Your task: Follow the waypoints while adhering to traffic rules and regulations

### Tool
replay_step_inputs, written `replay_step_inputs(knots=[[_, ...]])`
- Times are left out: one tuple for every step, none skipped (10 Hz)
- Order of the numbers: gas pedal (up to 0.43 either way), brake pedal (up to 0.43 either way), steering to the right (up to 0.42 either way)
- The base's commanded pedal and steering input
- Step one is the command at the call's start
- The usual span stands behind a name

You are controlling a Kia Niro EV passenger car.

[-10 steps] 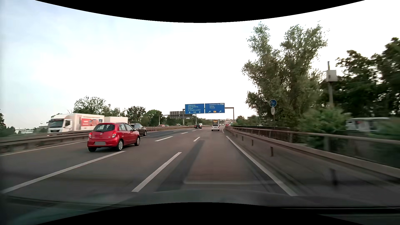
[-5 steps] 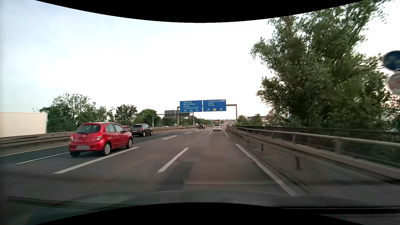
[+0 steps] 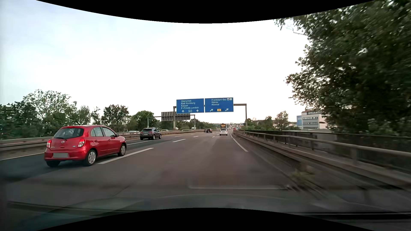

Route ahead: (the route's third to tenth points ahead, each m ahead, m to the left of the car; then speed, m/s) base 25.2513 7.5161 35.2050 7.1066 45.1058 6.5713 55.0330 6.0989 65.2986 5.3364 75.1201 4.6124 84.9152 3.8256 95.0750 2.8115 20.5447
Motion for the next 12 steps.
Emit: replay_step_inputs(knots=[[0.0,0.0,0.004],[0.0,0.0,0.003],[0.0,0.0,0.004],[0.0,0.0,0.003],[0.0,0.0,0.003],[0.0,0.0,0.004],[0.0,0.0,0.004],[0.0,0.0,0.004],[0.0,0.0,0.004],[0.0,0.0,0.004],[0.0,0.0,0.005],[0.0,0.0,0.005]])
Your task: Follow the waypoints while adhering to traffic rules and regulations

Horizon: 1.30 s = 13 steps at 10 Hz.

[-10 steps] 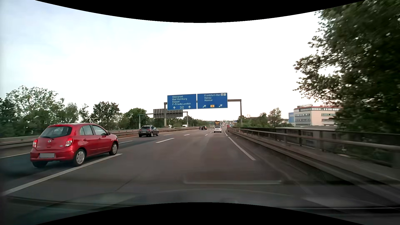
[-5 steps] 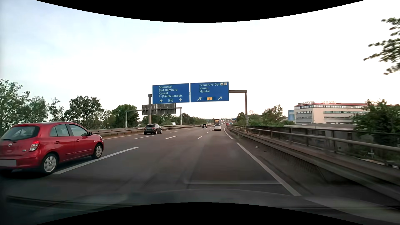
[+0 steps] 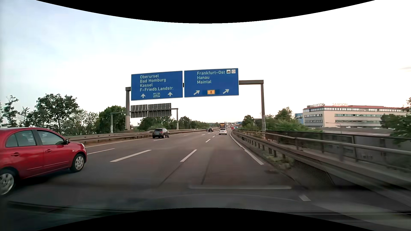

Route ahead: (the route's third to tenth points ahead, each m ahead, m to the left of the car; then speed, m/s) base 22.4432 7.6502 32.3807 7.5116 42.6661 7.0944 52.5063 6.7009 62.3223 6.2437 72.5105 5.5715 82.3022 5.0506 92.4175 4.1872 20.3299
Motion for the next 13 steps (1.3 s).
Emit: replay_step_inputs(knots=[[0.0,0.0,0.005],[0.0,0.0,0.005],[0.0,0.0,0.005],[0.0,0.0,0.005],[0.0,0.0,0.004],[0.0,0.0,0.003],[0.0,0.0,0.003],[0.0,0.0,0.002],[0.0,0.0,0.001],[0.0,0.0,0.0],[0.0,0.0,0.001],[0.0,0.0,0.001],[0.0,0.0,0.001]])
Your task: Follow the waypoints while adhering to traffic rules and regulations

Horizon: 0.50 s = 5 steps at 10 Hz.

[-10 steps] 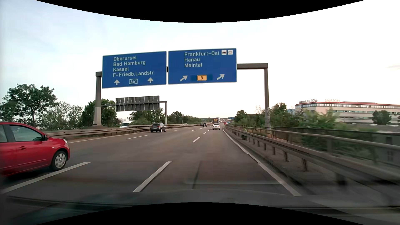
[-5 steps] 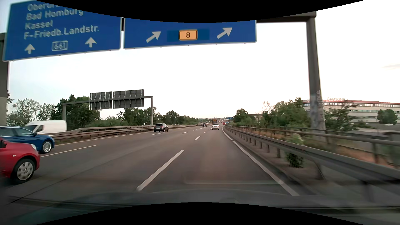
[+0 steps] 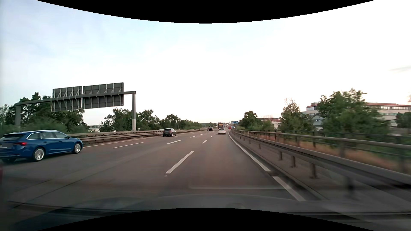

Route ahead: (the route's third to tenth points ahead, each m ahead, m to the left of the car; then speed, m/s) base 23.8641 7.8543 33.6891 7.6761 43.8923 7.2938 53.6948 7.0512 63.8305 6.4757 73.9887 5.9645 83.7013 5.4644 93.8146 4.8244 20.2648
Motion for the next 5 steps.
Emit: replay_step_inputs(knots=[[0.0,0.0,0.001],[0.0,0.0,0.0],[0.0,0.0,0.001],[0.0,0.0,0.001],[0.0,0.0,0.001]])
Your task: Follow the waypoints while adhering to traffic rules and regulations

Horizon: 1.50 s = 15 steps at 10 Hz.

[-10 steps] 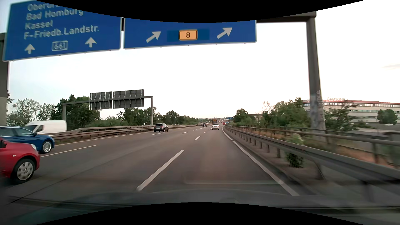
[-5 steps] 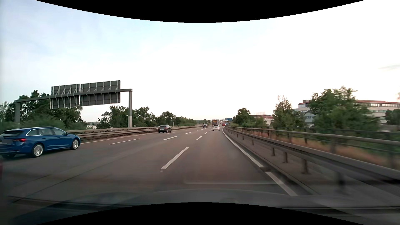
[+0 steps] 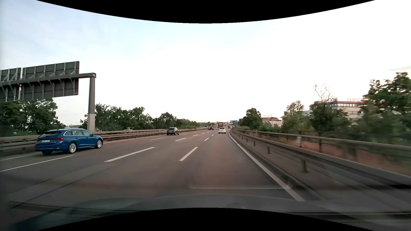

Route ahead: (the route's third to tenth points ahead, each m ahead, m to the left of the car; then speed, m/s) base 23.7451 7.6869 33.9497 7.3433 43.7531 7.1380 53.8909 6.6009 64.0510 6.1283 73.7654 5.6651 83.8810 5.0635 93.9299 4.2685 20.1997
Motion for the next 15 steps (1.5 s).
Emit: replay_step_inputs(knots=[[0.0,0.0,0.001],[0.0,0.0,0.0],[0.0,0.0,0.0],[0.0,0.0,0.001],[0.0,0.0,0.0],[0.0,0.0,0.001],[0.0,0.0,0.001],[0.0,0.0,0.001],[0.0,0.0,0.001],[0.0,0.0,0.001],[0.0,0.0,0.001],[0.0,0.0,0.001],[0.0,0.0,0.001],[0.0,0.0,0.002],[0.0,0.0,0.001]])
